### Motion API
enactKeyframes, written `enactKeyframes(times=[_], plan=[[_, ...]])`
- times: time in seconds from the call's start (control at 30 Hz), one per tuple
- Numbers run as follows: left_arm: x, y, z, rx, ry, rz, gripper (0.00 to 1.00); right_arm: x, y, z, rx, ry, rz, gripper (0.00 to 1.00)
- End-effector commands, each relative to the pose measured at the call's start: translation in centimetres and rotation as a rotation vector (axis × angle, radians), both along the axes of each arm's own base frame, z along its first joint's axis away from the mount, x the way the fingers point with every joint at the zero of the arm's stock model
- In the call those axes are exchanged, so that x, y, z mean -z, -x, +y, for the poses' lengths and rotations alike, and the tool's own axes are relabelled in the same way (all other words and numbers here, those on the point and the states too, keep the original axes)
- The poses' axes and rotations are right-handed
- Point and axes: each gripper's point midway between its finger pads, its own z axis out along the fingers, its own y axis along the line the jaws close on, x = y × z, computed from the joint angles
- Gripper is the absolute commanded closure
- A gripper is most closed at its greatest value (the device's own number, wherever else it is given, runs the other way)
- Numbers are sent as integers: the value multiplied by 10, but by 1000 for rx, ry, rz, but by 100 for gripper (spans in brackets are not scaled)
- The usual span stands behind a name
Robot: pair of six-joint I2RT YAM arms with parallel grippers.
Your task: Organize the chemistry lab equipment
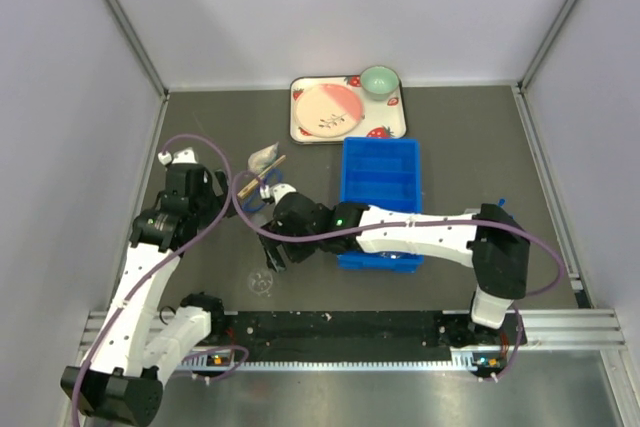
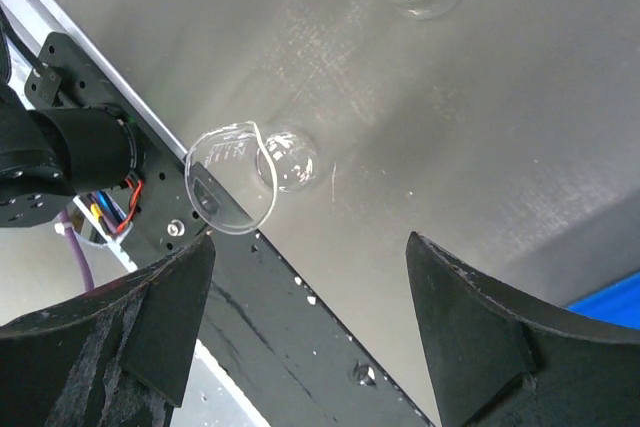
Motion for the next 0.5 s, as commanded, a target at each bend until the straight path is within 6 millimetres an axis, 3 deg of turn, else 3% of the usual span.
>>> enactKeyframes(times=[0.0, 0.47], plan=[[-8, -8, 1, -7, 17, -67, 1, -17, 3, 27, 0, -71, -18, 22], [-7, -7, 12, -42, -4, -80, 1, 26, 13, 48, -22, 10, 16, 25]])
